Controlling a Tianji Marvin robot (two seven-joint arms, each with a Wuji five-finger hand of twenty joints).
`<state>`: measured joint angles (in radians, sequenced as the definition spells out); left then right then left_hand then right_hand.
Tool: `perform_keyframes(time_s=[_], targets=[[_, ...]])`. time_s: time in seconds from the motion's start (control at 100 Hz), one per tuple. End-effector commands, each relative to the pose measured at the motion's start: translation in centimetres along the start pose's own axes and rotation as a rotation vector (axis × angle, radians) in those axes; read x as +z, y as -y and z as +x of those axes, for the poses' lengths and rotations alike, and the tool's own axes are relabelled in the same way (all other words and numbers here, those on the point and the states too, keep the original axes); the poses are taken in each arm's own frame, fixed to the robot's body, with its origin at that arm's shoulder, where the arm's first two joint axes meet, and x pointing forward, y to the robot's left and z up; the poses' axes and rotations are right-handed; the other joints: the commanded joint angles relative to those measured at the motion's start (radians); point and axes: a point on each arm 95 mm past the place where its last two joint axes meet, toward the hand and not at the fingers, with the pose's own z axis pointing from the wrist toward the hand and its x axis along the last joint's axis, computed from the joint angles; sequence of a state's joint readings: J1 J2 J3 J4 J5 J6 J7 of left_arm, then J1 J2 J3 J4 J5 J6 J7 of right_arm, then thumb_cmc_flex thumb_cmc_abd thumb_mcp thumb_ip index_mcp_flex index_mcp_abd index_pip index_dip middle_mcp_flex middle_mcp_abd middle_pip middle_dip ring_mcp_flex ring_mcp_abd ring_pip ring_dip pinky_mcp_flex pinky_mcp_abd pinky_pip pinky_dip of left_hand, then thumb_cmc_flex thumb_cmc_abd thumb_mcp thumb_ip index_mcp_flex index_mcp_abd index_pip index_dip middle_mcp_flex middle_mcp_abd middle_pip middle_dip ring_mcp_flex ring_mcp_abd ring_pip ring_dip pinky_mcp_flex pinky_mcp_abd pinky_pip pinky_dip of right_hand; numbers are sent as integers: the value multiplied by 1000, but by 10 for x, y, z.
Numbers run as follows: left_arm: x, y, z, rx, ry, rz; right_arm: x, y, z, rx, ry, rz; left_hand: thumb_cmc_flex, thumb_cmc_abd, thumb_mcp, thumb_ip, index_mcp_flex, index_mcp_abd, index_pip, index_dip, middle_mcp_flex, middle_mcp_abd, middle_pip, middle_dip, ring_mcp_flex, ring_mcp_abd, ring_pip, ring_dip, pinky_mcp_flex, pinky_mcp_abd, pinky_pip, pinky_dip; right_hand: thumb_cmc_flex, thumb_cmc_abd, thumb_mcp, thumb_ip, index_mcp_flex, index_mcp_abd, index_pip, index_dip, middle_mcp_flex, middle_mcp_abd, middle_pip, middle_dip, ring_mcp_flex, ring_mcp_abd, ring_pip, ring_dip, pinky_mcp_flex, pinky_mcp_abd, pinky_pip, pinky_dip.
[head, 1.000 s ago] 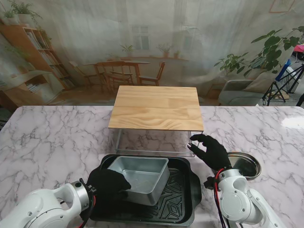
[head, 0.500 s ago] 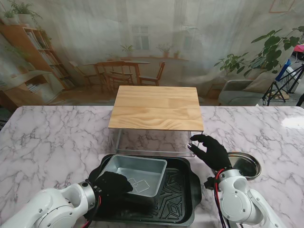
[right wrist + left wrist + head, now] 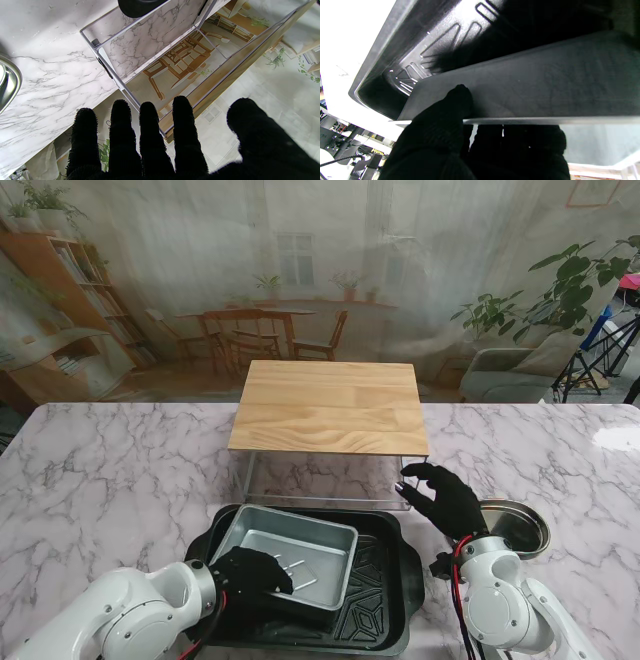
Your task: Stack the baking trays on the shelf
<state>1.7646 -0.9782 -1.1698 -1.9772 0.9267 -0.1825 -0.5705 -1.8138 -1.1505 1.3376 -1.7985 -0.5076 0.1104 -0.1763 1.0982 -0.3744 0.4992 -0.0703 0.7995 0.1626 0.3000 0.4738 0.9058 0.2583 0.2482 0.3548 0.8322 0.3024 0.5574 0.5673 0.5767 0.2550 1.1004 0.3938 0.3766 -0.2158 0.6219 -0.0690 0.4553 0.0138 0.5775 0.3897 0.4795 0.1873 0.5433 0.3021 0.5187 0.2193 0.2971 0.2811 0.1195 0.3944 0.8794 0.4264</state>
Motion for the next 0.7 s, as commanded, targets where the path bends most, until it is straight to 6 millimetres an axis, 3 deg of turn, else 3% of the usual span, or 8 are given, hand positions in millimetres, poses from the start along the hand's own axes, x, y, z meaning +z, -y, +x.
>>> perform_keyframes(time_s=[0.0, 0.12, 0.28, 0.31, 0.69], targets=[[1, -3, -2, -3, 4, -22, -1, 2, -1, 3, 7, 2, -29, 53, -22, 52, -41, -19, -14, -6, -33, 27, -19, -24, -35, 82, -9, -9, 6, -48, 23, 9, -7, 22, -2, 6, -32, -9, 4, -1, 7, -5, 14, 5, -26, -21, -40, 0, -17, -34, -13, 14], [0, -2, -2, -2, 0, -17, -1, 2, -2, 5, 8, 2, -74, 105, -241, 66, -82, -25, -63, -2, -81, 31, -42, -44, -70, 90, -35, -20, -15, -42, 2, 19, -6, 21, -2, 6, -32, -9, 5, -1, 7, -3, 14, 5, -26, -20, -40, 0, -17, -34, -14, 14], [-5, 3, -2, -1, -7, 9, -1, 2, -2, 4, 7, 2, -125, 172, -354, 71, -164, -26, -134, -66, -157, 24, -79, -61, -112, 104, -59, -33, -51, -29, -21, 21, -7, 22, -3, 6, -32, -10, 5, -1, 6, -3, 14, 4, -26, -21, -40, 0, -16, -34, -13, 14], [-6, 4, -2, 1, -9, 15, -1, 2, -2, 4, 7, 3, -105, 185, -411, 82, -173, -27, -130, -96, -167, 22, -85, -71, -118, 106, -62, -37, -57, -26, -26, 30, -8, 22, -3, 6, -32, -9, 5, -1, 6, -4, 13, 4, -27, -20, -40, 0, -17, -34, -13, 14], [-27, 25, 1, 30, -54, 110, -2, 1, -2, 6, 9, -4, -124, 211, -450, 90, -213, -28, -136, -106, -215, 11, -114, -86, -158, 122, -86, -52, -97, -7, -39, 37, -3, 22, 0, 6, -30, -9, 6, -1, 6, -3, 14, 4, -27, -21, -40, 0, -16, -35, -13, 15]])
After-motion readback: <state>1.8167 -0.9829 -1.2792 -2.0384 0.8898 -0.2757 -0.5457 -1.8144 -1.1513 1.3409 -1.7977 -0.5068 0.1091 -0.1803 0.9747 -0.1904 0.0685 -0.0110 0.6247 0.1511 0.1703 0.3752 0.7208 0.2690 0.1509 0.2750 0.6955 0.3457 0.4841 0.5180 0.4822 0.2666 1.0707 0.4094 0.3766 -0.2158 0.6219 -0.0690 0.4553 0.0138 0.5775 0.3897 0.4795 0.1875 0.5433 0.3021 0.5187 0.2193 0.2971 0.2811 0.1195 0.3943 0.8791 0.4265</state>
